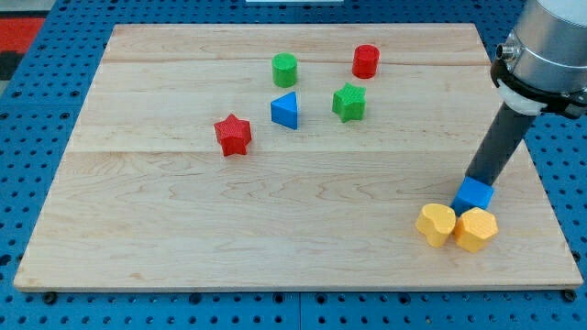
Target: Move red star closer to the group of blocks
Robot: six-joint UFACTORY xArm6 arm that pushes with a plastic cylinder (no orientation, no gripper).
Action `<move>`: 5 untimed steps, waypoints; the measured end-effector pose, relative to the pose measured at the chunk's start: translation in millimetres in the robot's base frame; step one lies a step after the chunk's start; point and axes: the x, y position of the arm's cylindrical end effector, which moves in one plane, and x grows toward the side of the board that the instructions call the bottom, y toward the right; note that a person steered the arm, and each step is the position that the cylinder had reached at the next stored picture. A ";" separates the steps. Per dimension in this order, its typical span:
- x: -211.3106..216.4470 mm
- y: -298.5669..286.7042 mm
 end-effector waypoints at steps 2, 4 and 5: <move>-26.4 -79.8; -29.6 -169.2; -18.2 -209.8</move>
